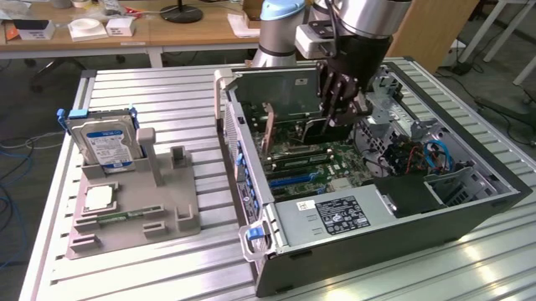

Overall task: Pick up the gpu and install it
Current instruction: 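Insert the gpu into the slot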

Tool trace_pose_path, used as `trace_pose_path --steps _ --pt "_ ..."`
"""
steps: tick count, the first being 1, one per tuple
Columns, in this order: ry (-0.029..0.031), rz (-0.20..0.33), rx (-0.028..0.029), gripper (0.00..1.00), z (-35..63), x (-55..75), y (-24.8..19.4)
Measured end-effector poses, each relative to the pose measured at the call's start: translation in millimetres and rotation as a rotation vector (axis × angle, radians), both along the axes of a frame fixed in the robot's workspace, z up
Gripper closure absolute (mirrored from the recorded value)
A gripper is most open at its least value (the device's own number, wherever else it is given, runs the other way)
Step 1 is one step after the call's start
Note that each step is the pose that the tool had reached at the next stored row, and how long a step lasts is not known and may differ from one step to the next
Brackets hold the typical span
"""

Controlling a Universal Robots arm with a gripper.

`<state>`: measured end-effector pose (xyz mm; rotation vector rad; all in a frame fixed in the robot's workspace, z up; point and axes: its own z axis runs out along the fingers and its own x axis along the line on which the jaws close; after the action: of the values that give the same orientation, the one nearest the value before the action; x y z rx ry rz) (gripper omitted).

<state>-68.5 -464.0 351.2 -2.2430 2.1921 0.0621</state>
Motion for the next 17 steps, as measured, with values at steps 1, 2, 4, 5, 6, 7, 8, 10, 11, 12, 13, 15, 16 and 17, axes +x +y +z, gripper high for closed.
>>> trace_pose_path --steps 1,2,4,5,6,7,8,10,11,12,13,15,16,17 --pt "-0.0001 0.0 0.0001 0.74 -1.5 0.0 0.0" --pt "0.0 0.0 0.0 0.74 -3.1 0.0 0.0" --pt "0.0 0.0 0.0 0.74 -6.3 -0.1 0.0" --pt "0.0 0.0 0.0001 0.74 -7.8 -0.2 0.0" --pt "0.0 0.0 0.0001 0.74 -9.0 -0.3 0.0" --pt "0.0 0.0 0.0 0.74 -10.1 -0.6 0.0" --pt "0.0 0.0 0.0001 0.74 -11.3 -0.8 0.0" --pt "0.0 0.0 0.0 0.74 -13.3 -1.3 0.0" --pt "0.0 0.0 0.0 0.74 -14.1 -1.8 0.0" --pt "0.0 0.0 0.0 0.74 -14.7 -2.5 0.0" --pt "0.0 0.0 0.0 0.74 -15.2 -3.4 0.0" --pt "0.0 0.0 0.0 0.74 -16.5 -4.3 0.0" --pt "0.0 0.0 0.0 0.74 -17.4 -4.5 0.0" --pt "0.0 0.0 0.0 0.74 -18.4 -4.6 0.0"
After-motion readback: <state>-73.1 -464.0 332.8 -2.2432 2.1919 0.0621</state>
